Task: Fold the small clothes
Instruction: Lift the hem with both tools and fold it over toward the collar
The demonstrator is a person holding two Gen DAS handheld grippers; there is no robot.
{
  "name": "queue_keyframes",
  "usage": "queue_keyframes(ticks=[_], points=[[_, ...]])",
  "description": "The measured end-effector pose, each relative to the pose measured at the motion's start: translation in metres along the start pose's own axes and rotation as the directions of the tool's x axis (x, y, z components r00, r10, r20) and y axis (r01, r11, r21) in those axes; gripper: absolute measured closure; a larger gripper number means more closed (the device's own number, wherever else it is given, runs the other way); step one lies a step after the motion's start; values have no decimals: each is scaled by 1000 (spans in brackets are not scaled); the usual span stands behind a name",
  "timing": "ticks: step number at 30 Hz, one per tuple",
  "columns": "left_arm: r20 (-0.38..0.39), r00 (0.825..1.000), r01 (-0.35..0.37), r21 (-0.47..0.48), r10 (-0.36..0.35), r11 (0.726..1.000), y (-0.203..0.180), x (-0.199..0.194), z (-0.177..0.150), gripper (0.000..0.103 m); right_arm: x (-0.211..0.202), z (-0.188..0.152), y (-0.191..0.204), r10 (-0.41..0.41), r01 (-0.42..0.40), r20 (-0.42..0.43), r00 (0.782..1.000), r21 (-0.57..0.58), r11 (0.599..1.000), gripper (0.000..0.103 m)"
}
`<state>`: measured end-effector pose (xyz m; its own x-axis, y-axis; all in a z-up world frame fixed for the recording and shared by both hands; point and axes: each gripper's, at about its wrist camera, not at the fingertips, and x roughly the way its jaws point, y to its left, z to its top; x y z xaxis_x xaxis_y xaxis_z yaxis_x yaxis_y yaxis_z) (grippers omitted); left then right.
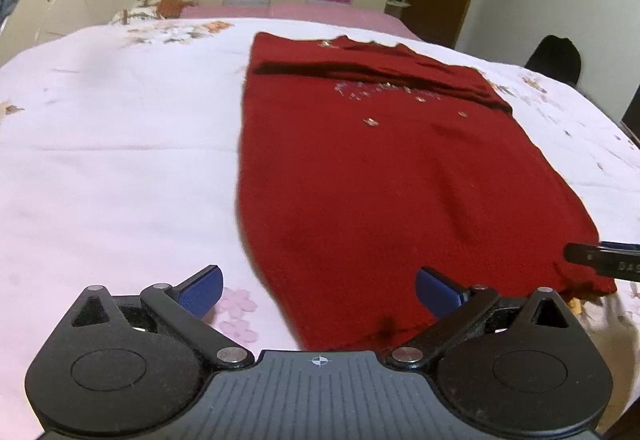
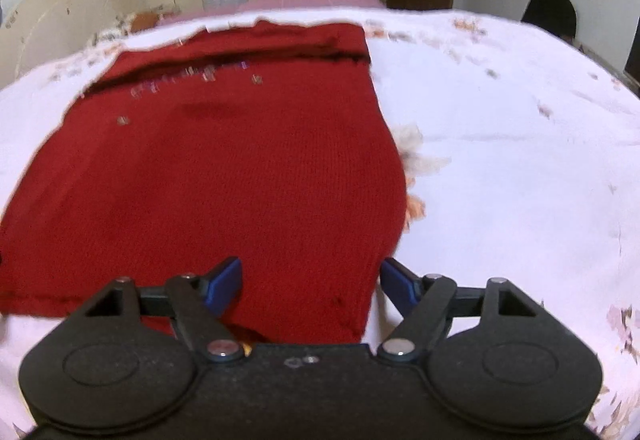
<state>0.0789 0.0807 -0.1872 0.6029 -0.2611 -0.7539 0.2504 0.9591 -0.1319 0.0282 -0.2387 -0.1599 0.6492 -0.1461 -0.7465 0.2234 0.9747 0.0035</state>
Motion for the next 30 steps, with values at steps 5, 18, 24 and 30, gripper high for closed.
queue_keyframes(ticks=[5,18,24,30], points=[[-37,995,84,-129,-89,988,17,13,-2,23,9,-2,-8,-9,11,-53,999,39,999,28],[-141,957,226,-189,-254,956,13,48,14,83,7,-5,-25,106,-88,-97,990,177,980,91],[-64,954,281,-165,-294,945,6,44,46,91,-3,19,-23,199,-188,-45,979,175,966,95],[109,955,290,-156,-276,944,9,48,113,92,2,84,-25,267,-278,85,960,171,945,96]])
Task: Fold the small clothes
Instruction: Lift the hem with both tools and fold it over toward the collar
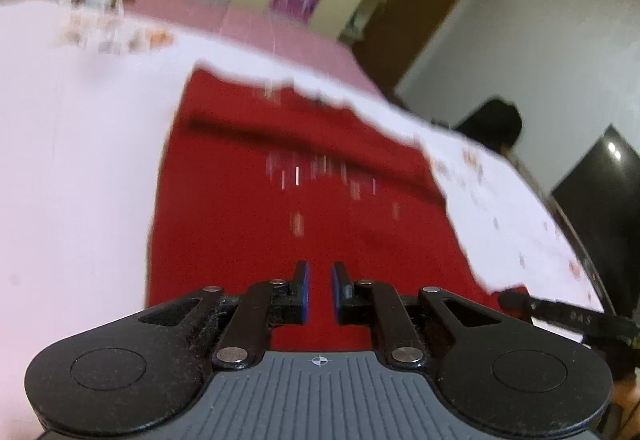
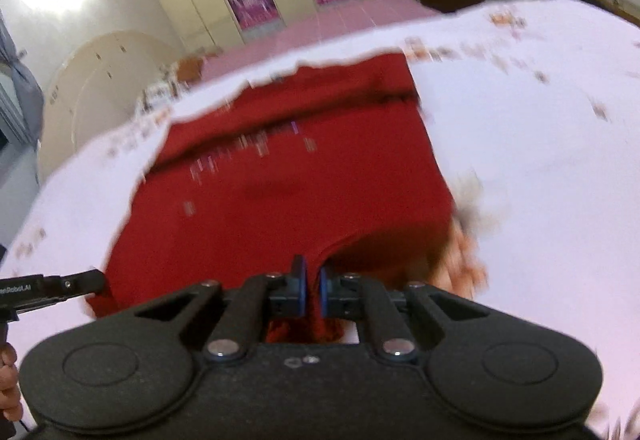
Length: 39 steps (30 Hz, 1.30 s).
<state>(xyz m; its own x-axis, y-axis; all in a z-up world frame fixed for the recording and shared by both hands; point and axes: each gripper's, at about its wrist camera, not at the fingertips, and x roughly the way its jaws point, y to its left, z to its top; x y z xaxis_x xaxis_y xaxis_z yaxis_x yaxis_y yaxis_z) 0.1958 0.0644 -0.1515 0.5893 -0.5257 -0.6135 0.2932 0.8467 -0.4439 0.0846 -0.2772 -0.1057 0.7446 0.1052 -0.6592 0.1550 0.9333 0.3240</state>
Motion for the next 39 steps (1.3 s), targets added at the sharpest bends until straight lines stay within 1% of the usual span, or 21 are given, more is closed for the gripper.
queue_keyframes(ticks=[3,5,6,8,10,12,14,15,16,17,18,19,22,25,28,30,33,35,37,38,39], points=[[56,998,6,0,-6,1000,2,18,32,92,18,33,1,32,-32,35,999,1,999,96],[60,998,-13,5,13,1000,3,36,50,92,36,55,1,41,-41,55,998,-4,999,96],[37,999,-24,10,23,1000,6,45,57,92,46,64,0,39,-39,57,998,-9,999,96],[-4,999,-54,31,54,998,11,40,58,91,64,78,-2,43,-43,35,998,-8,999,96],[-70,992,-102,43,105,994,18,34,53,91,67,76,-1,38,-37,20,999,-47,998,96],[-180,974,-141,-23,135,990,35,29,41,91,70,67,-4,28,-29,-17,999,-66,997,96],[-264,956,-167,-124,130,978,54,26,25,90,68,54,-9,19,-22,-54,998,-62,998,96],[-293,948,-185,-182,126,966,62,24,17,76,66,47,-10,10,-14,-65,998,-64,998,96],[-310,944,-190,-233,112,954,68,21,11,38,64,39,-11,-2,-3,-76,997,-69,998,96],[-313,945,-189,-299,91,935,75,17,4,16,63,34,-13,-12,7,-83,996,-70,998,96],[-288,953,-193,-339,93,921,76,9,-1,0,61,30,-15,-20,14,-88,996,-65,998,96],[-261,960,-191,-354,99,915,75,1,-5,0,59,26,-17,-25,20,-91,996,-59,998,96],[-287,956,-165,-378,54,911,72,-1,-14,0,51,14,-16,-59,51,-86,995,-91,995,96],[-288,956,-163,-384,49,909,70,-2,-20,0,33,-7,-14,-42,31,-80,996,-138,990,96],[-283,958,-164,-416,44,894,75,-6,-26,0,15,-35,-15,-25,4,-115,993,-183,983,96],[-281,959,-168,-428,46,888,78,-7,-27,0,5,-54,-18,-46,14,-144,989,-214,977,96],[-281,958,-176,-414,58,893,77,-7,-31,0,-10,-76,-26,-83,45,-177,981,-210,977,96],[-295,954,-176,-397,56,901,74,-4,-35,0,-20,-87,-32,-99,64,-173,980,-198,978,95],[-311,949,-163,-387,38,908,70,1,-41,0,-26,-89,-38,-90,65,-163,982,-156,986,94],[-320,947,-157,-378,30,912,66,3,-45,0,-28,-88,-39,-83,62,-160,984,-134,989,93],[-326,945,-151,-372,23,916,63,4,-49,0,-29,-86,-40,-75,59,-149,986,-111,992,84]])
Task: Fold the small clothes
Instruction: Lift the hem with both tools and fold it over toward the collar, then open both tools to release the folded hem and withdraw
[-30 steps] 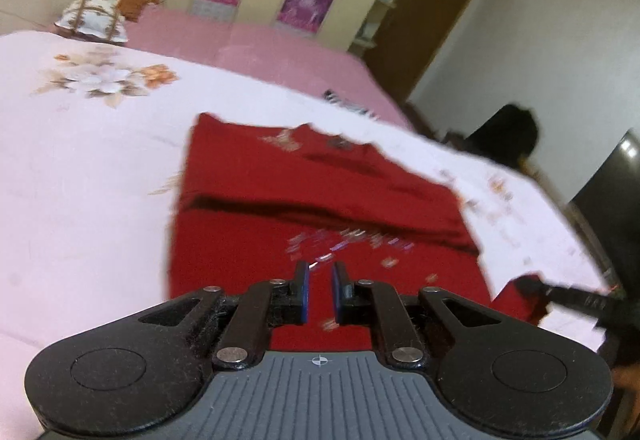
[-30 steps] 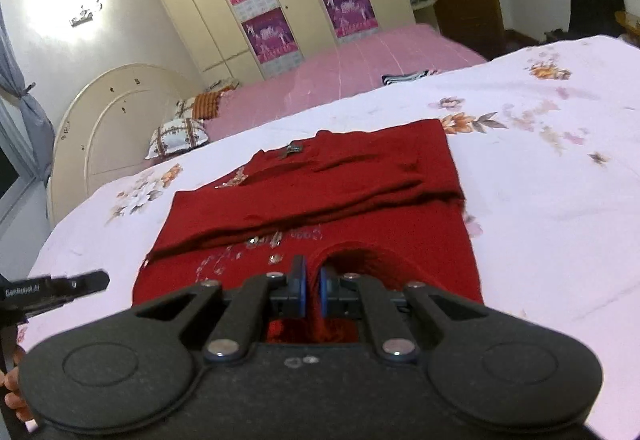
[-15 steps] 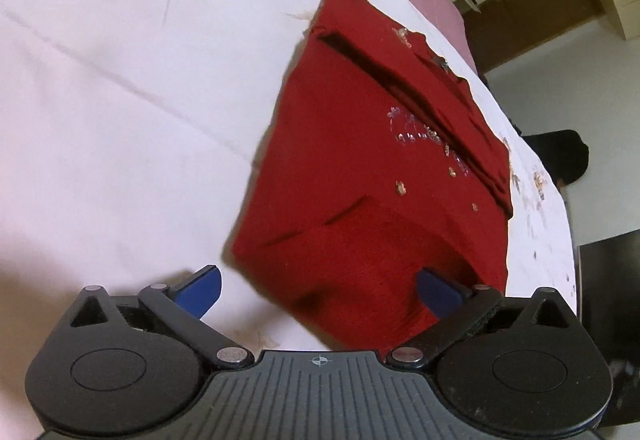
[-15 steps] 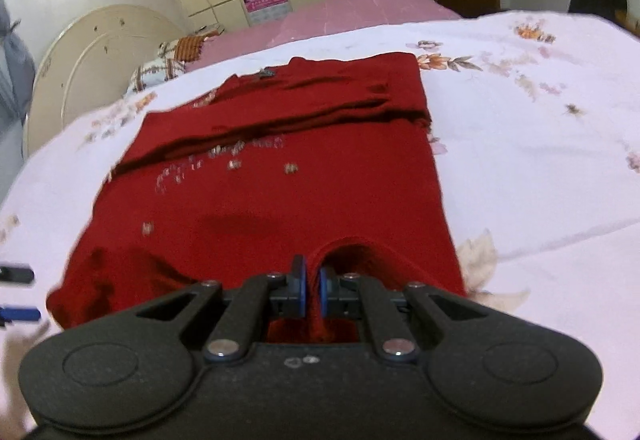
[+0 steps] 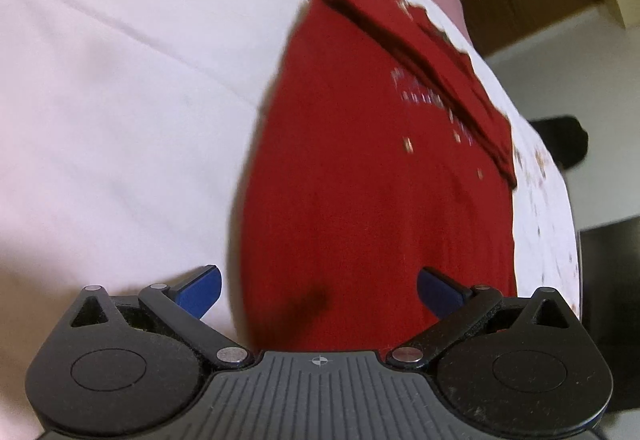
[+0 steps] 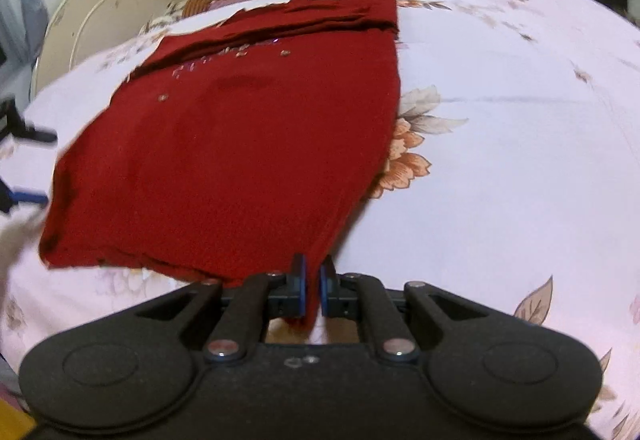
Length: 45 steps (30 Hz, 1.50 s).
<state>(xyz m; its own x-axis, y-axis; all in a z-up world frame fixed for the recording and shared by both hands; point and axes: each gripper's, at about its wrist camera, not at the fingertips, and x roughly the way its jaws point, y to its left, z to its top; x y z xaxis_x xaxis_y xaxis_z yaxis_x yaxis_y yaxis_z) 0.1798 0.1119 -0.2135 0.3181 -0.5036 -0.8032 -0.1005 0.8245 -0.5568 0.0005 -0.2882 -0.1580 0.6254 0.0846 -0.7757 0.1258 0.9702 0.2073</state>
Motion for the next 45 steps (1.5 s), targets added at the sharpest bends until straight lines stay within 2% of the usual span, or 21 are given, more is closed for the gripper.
queue_keyframes(ticks=[1,3,5,6,7,8,9,10,11,12,13,15,17,18,19,23,27,31,36,40,45], points=[[-4,1000,6,8,-6,1000,-2,2,-5,0,-2,0,-2,6,-6,9,1000,21,1000,78],[-9,1000,18,23,-18,1000,-3,1,-15,0,-6,4,-5,10,-12,33,999,57,998,77],[-19,999,27,32,-27,999,-2,1,-26,1,-9,6,-11,8,-13,57,998,92,996,66],[-20,999,33,37,-32,999,-2,1,-31,2,-9,8,-15,-2,-5,63,998,111,994,53],[-22,999,37,46,-36,998,-2,2,-35,9,-9,8,-18,-11,2,70,998,130,992,41],[-17,999,38,56,-37,998,-3,1,-38,11,-8,9,-20,-11,0,72,997,144,990,39],[-9,999,47,56,-47,997,-3,1,-41,19,-5,9,-22,-11,2,62,998,151,989,41],[-11,998,58,49,-57,997,-3,1,-43,42,-1,9,-23,-12,5,42,999,158,987,47],[-26,997,69,39,-68,997,-2,3,-45,59,3,8,-23,-2,-2,24,1000,171,985,50],[-54,996,74,26,-73,997,-1,8,-47,83,6,6,-23,10,-12,11,1000,182,983,56],[-65,996,70,25,-68,997,-1,12,-49,87,9,5,-20,11,-11,-1,1000,180,984,59],[-43,998,52,66,-49,996,-8,14,-54,86,11,3,-11,-20,22,-14,1000,134,991,67],[-25,998,64,72,-63,995,-13,11,-52,87,13,4,-6,-19,24,-39,999,127,992,86],[-8,997,73,88,-73,993,-17,8,-50,94,14,6,-6,-9,15,-51,999,136,991,96],[11,997,81,114,-83,990,-23,3,-46,94,13,9,-7,13,-3,-58,998,158,987,97],[112,983,122,190,-145,974,-51,-20,-19,94,-1,36,-10,112,-114,24,993,225,967,98],[224,953,141,260,-202,955,-78,-32,27,94,-13,87,-8,164,-196,167,972,198,960,98],[312,922,136,295,-230,946,-105,-22,79,94,-3,142,-7,174,-217,258,950,149,965,98],[367,908,101,277,-202,955,-125,15,146,94,48,209,-16,170,-221,296,940,148,964,98],[409,899,50,260,-157,964,-139,51,196,94,104,257,-27,158,-215,289,944,176,961,98],[428,900,-17,231,-86,973,-151,103,243,94,171,292,-35,129,-181,247,960,202,963,98]])
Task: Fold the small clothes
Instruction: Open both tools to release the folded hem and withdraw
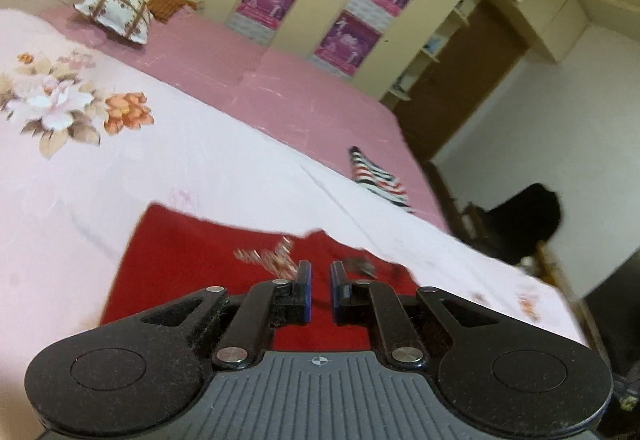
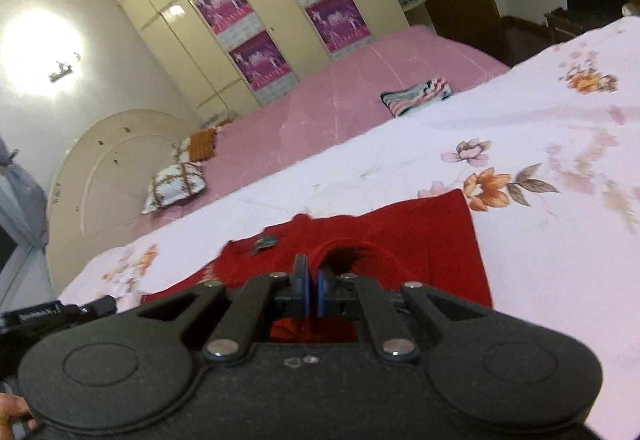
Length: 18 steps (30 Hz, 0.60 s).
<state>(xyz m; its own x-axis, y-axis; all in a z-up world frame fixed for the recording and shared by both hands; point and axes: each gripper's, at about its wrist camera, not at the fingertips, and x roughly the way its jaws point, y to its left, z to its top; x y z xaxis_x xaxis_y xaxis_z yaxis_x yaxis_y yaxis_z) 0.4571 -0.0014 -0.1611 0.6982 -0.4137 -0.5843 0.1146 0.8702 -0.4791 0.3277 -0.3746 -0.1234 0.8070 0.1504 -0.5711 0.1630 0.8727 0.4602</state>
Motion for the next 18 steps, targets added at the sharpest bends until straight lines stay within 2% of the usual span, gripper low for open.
queue_keyframes(ticks=[3,5,7,8,9,10,11,12,13,16,17,18], points=[[-76,996,-38,14,39,999,5,29,-1,93,32,2,-13,-28,29,-33,999,32,999,98],[-118,992,-42,34,46,999,9,34,-4,93,48,4,-22,-46,50,-73,996,56,997,88],[-134,988,-58,96,71,994,10,33,-8,93,46,6,-27,-78,82,-63,995,50,995,39],[-147,986,-58,122,76,991,11,32,-9,93,41,6,-29,-73,75,-43,996,42,996,28],[-167,983,-54,142,77,988,12,33,-11,78,36,8,-30,-69,70,-30,997,28,997,26],[-178,981,-46,155,74,987,14,32,-11,39,31,8,-31,-66,66,-30,997,11,998,27],[-173,982,-48,171,78,984,15,32,-12,21,27,9,-32,-56,56,-32,998,-3,998,27],[-146,986,-54,187,82,981,16,31,-13,10,23,8,-33,-38,37,-33,999,-21,999,27],[-122,989,-51,211,79,976,14,28,-14,10,23,9,-32,-31,29,-39,999,-41,999,27],[-158,985,-33,232,71,972,10,35,-16,11,30,9,-24,-45,38,-57,997,-114,993,27],[-161,984,-38,253,80,967,8,39,-17,20,34,8,-20,-48,39,-64,997,-136,990,28],[-176,980,-39,285,92,958,5,43,-21,34,38,8,-17,-48,37,-67,997,-154,987,29]])
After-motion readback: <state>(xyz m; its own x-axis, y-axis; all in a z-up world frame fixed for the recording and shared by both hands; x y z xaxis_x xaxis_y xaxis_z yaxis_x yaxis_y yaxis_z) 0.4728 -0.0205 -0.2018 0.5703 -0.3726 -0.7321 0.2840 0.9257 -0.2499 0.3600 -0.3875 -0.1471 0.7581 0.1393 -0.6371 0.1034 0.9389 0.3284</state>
